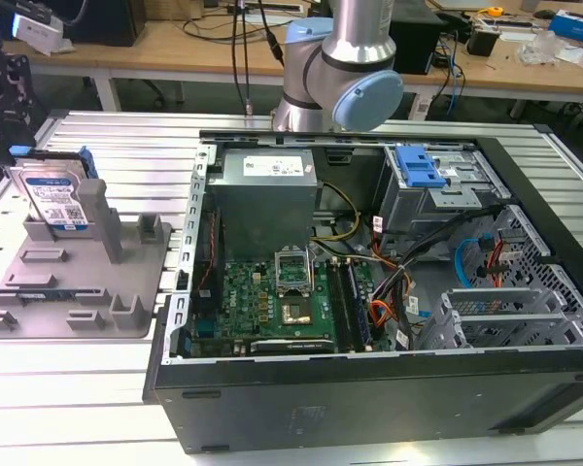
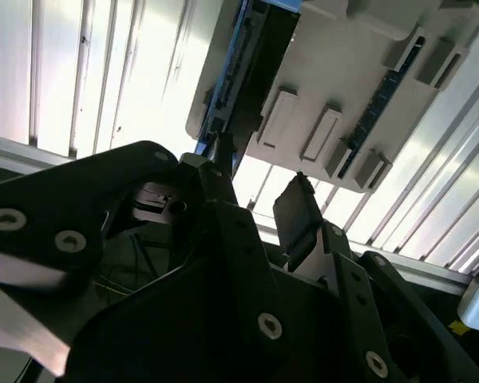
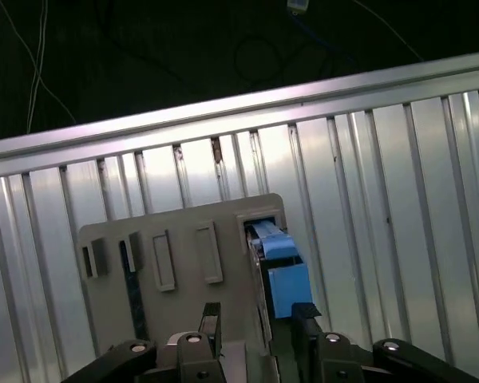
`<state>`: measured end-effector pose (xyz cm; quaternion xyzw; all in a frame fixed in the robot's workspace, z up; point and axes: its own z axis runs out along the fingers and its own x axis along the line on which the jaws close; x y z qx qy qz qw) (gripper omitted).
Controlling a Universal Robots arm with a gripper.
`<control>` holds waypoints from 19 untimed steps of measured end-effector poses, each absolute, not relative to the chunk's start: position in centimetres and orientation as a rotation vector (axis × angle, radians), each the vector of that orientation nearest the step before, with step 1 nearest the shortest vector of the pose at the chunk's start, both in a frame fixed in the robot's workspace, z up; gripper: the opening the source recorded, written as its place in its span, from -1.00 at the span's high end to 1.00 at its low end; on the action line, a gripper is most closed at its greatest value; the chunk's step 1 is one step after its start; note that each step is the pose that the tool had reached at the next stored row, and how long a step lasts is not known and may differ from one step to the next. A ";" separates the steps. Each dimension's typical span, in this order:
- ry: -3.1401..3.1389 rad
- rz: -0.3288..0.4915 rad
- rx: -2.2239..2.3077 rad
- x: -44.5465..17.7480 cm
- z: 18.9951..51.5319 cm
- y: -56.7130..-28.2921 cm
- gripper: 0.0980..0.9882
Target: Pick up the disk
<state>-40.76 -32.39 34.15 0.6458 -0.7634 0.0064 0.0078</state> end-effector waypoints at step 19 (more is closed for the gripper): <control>-2.299 0.039 2.102 -41.9 34.1 -30.1 0.14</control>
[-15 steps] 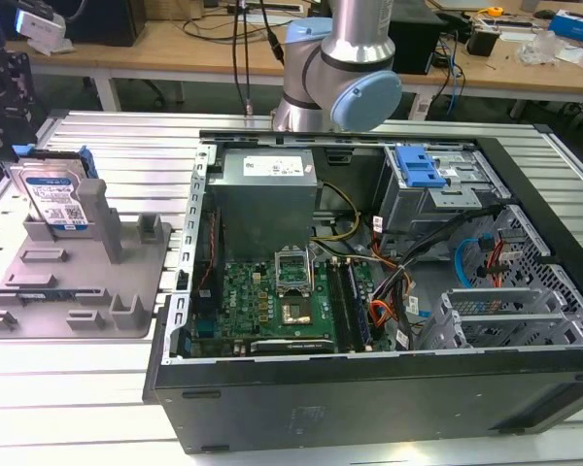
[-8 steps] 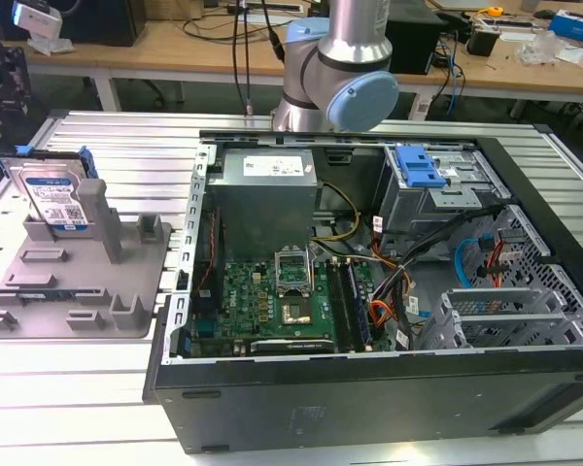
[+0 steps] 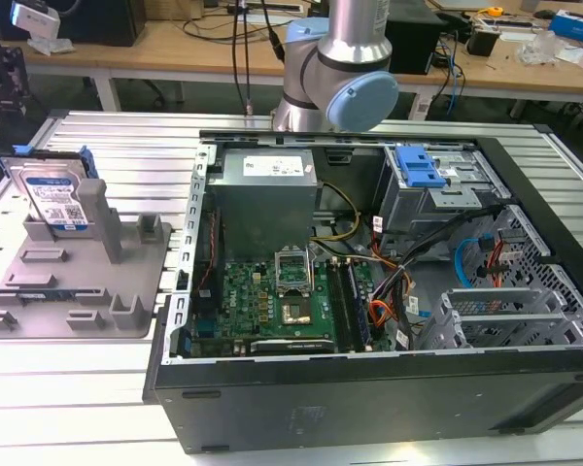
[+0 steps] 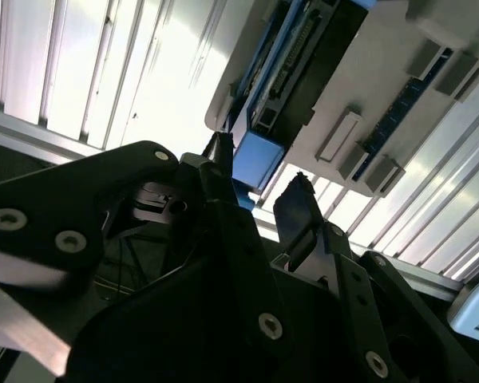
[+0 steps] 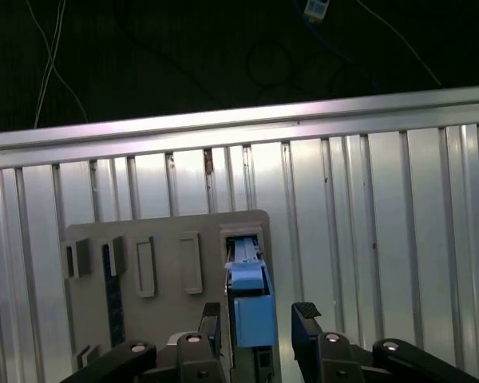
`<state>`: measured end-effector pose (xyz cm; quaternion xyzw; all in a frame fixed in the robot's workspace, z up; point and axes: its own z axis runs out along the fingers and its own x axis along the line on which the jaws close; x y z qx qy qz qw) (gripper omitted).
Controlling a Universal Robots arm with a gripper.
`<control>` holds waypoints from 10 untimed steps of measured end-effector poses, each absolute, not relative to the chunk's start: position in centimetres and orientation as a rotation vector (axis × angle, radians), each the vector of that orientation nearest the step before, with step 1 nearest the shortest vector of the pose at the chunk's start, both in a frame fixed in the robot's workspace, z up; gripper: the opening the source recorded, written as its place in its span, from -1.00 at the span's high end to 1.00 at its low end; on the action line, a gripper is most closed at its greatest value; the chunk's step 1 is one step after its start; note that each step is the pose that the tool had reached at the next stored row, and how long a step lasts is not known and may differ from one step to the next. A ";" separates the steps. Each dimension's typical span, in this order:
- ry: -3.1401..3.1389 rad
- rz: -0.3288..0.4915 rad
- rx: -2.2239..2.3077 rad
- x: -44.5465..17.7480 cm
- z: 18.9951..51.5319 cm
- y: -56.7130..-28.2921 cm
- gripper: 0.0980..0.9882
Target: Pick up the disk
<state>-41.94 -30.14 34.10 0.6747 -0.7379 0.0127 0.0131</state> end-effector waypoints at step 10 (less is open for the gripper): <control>-2.293 0.040 2.108 -41.5 33.2 -30.5 0.14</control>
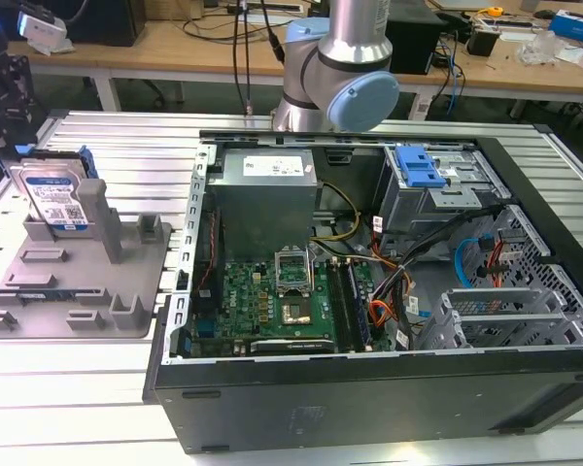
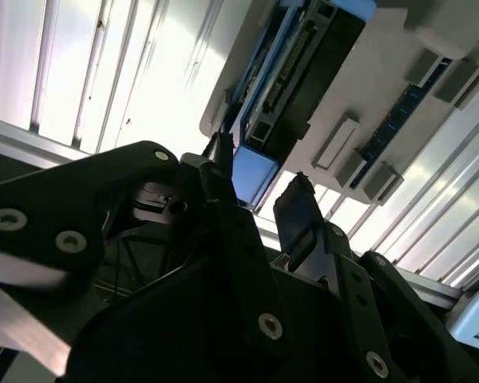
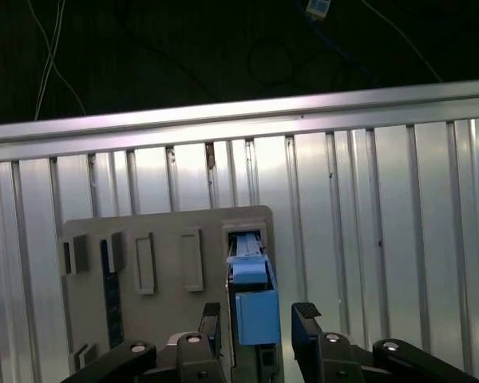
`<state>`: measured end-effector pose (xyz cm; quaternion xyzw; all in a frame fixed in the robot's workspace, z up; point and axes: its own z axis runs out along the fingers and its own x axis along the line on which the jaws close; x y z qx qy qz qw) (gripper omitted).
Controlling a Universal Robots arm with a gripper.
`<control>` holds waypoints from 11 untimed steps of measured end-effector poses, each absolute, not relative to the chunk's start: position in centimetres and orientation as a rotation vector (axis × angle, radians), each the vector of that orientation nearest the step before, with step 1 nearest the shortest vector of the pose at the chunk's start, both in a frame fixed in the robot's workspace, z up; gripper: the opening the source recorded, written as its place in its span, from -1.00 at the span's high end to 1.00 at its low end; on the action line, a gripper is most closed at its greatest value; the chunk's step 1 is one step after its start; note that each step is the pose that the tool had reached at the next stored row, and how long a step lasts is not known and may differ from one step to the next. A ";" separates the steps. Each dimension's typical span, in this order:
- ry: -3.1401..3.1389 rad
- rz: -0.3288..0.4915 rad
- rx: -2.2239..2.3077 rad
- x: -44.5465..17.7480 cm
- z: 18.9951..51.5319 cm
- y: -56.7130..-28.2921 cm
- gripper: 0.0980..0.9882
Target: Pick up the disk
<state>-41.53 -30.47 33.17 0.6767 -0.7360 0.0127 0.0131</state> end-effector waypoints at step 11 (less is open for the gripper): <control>-2.272 0.040 2.132 -41.5 32.0 -30.6 0.14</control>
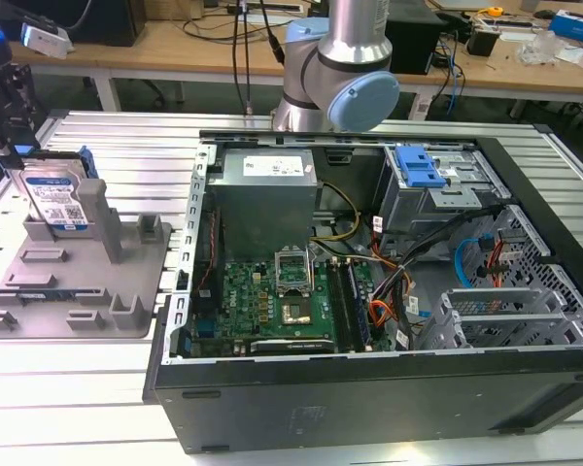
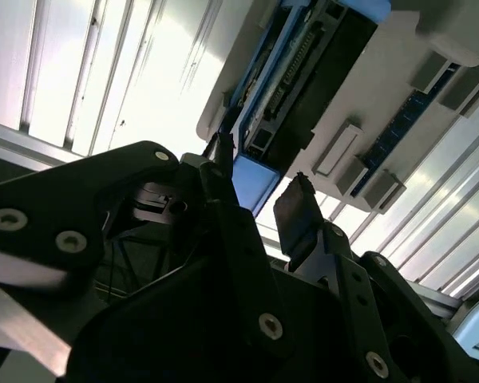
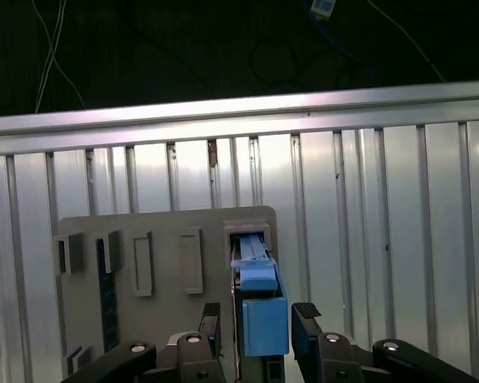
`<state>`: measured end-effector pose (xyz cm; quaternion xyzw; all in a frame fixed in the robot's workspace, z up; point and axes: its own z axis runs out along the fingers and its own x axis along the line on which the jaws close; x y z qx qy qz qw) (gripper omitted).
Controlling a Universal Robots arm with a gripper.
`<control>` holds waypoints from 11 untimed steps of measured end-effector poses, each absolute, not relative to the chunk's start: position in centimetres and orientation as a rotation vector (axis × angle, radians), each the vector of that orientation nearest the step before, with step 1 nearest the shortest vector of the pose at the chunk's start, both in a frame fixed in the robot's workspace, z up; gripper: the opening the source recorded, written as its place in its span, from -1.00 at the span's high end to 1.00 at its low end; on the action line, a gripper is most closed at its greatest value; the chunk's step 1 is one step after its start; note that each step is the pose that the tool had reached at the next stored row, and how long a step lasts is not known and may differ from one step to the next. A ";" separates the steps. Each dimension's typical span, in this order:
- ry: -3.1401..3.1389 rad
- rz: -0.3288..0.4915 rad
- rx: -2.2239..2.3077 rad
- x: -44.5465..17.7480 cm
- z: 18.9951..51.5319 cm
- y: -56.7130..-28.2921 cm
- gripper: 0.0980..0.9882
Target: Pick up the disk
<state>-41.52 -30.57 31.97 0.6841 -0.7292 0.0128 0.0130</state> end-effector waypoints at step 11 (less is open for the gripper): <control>-2.247 0.040 2.158 -41.5 31.0 -30.6 0.14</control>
